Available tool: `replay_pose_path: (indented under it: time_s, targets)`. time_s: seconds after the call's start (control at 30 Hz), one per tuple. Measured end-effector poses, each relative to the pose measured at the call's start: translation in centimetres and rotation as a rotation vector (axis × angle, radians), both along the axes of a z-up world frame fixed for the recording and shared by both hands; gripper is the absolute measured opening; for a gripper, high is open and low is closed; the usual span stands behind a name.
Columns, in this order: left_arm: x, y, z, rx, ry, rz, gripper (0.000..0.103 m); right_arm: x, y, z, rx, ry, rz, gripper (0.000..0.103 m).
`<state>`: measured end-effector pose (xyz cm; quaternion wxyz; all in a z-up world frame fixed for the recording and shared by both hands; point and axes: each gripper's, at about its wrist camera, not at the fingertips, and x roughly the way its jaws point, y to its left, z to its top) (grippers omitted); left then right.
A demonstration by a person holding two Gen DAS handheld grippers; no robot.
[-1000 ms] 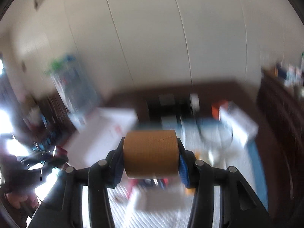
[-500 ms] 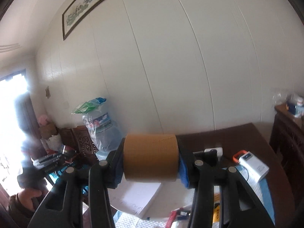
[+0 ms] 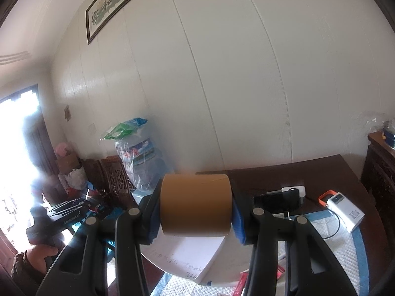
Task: Organize rigid objects
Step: 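Carry the red cylinder and tape roll over the white tray with both tools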
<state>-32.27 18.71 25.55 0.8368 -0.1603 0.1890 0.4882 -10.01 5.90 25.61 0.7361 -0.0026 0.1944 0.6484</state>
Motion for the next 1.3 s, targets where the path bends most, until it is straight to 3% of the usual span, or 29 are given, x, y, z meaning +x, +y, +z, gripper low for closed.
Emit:
replay_pose_path:
  time_s: [0.73,1.07,1.3]
  targets:
    - [1.3,5.8,-3.9,-0.103,0.028,-0.034,0.028,-1.2,6.4,-3.0,-0.174,-0.001,0.055,0.047]
    - [6.0,11.1,-13.7,-0.334,0.144,-0.097,0.028,-1.6,13.9,-10.9,-0.409,0.032,0.122,0.047]
    - [8.4,14.4,-19.0,-0.439,0.214,-0.107,0.029,-2.2,19.1,-17.6,-0.599,0.045,0.149,0.047]
